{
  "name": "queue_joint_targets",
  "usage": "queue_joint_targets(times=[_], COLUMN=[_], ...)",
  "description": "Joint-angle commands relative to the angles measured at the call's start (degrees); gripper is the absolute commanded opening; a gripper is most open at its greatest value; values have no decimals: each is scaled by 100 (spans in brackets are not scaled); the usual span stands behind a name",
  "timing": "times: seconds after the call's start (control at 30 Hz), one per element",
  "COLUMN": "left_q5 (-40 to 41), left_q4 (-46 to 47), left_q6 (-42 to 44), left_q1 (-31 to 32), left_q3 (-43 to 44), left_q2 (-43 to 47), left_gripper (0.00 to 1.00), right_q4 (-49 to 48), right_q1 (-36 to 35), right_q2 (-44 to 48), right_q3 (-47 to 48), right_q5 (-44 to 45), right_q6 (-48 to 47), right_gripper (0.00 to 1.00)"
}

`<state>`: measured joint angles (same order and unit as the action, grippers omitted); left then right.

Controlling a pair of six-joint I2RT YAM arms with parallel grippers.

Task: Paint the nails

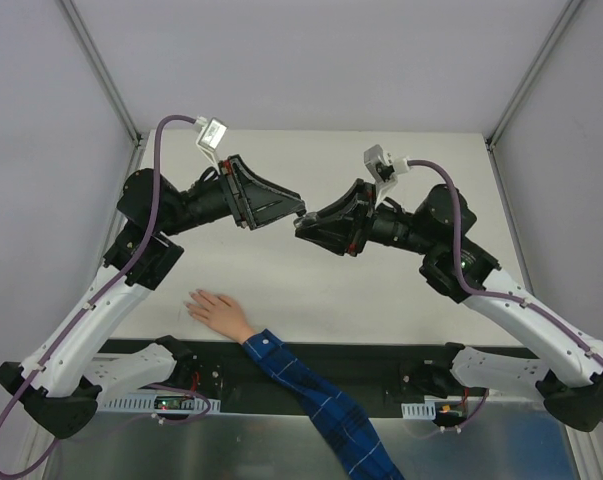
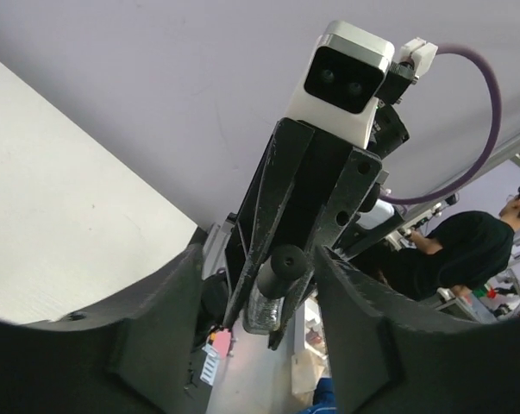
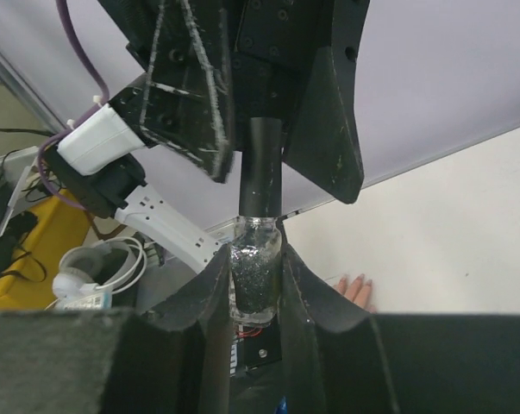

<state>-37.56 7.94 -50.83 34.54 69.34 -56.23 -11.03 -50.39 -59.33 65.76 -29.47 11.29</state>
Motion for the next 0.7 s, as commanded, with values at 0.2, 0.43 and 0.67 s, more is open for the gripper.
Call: queue_joint_targets(times=[0.2,0.43,0.67], left_q5=[-129,967,1777], left_q4=[138,-1029,-1814], left_q6=[47,214,-40], left_q1=[35,52,52], left_q3=[211,413,616], left_q2=[-125,-90,-55], left_gripper=[0,0,0], right_q4=[421,1939,567], right_q1=[-407,-2904,-3565], right_q2=[193,-849,-1696], right_q3=[208,1631,1774], right_q5=[1010,7723,9041], right_q6=[-695,-3693,-5751], right_gripper=[0,0,0])
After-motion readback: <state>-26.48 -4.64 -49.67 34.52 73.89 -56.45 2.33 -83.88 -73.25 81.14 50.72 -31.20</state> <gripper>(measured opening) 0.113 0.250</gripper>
